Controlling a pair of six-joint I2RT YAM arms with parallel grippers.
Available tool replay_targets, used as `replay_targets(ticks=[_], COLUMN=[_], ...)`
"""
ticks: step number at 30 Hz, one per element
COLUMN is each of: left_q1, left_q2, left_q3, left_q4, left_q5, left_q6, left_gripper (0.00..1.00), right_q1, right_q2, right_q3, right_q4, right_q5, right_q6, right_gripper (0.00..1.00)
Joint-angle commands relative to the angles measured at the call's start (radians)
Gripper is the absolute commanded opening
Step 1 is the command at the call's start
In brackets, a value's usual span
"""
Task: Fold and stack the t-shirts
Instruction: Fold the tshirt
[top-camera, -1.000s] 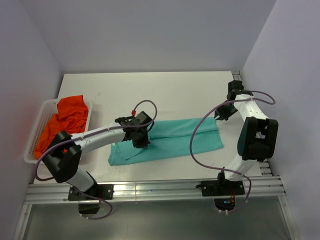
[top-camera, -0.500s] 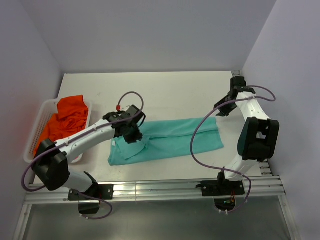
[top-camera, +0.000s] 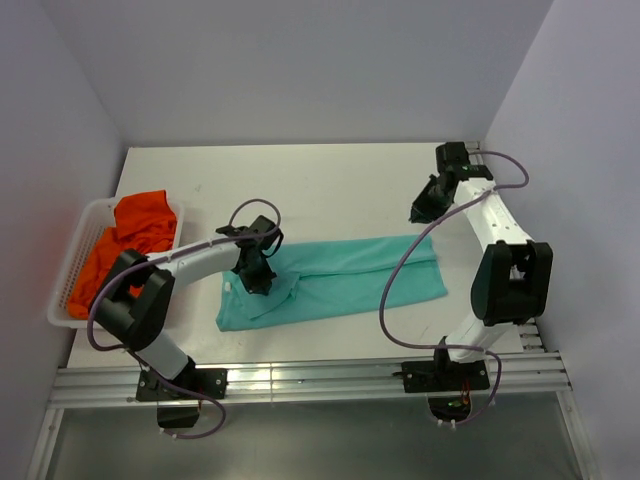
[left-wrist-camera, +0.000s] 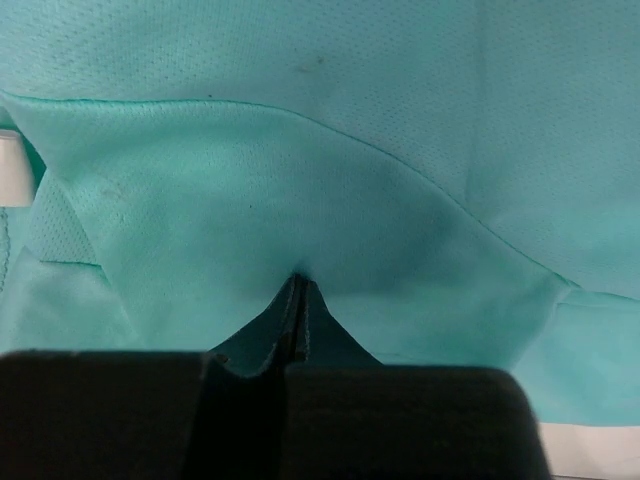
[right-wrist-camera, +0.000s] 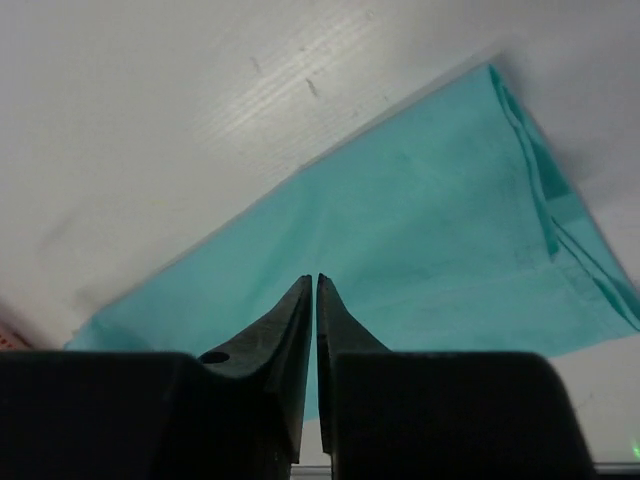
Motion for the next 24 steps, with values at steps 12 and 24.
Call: replay_targets(ticks=[12, 24], left_q1=[0.010, 0.143], left_q2=[0.035, 0.268], left_q3=[-0.067, 0.084], left_q4=[0.063, 0.078], left_q5=[0.056, 0.039], left_q6=[-0.010, 0.137], left_gripper=[0.00, 0.00], right_q1=[0.025, 0.028], right_q2=[0.140, 0.137], right_q3=[-0.150, -0.251], right_q4=[0.087, 0.133], right_q5=[-0.019, -0.109], right_q6=[0.003, 0.003], right_gripper=[0.00, 0.00])
